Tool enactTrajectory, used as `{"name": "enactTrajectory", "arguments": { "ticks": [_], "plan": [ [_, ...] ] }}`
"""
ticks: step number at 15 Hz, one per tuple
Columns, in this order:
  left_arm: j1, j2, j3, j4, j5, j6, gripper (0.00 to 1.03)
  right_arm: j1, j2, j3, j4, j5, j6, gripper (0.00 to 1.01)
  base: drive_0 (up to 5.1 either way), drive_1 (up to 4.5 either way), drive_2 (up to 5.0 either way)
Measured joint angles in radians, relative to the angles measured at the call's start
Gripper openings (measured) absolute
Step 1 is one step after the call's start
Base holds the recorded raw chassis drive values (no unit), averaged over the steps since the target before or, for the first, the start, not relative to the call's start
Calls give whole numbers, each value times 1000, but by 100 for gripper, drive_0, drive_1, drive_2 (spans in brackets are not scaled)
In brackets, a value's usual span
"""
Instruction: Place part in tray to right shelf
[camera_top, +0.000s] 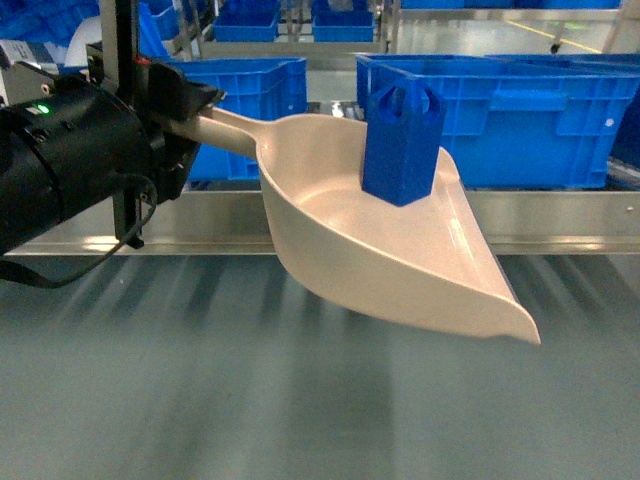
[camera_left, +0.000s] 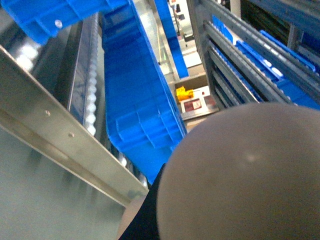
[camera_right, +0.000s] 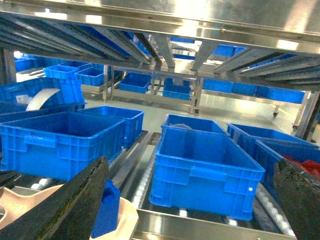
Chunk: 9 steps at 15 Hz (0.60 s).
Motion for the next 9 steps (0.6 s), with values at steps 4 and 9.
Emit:
{"name": "enactTrajectory", "arguments": {
  "ticks": [4, 9],
  "plan": [
    [13, 0, 0, -3, -13, 0, 14, 1, 2, 0, -1, -4, 0, 98, 15, 419, -390],
    [7, 0, 0, -2, -7, -1, 14, 1, 1, 0, 3, -3, 0, 98, -2, 403, -406]
  ]
}}
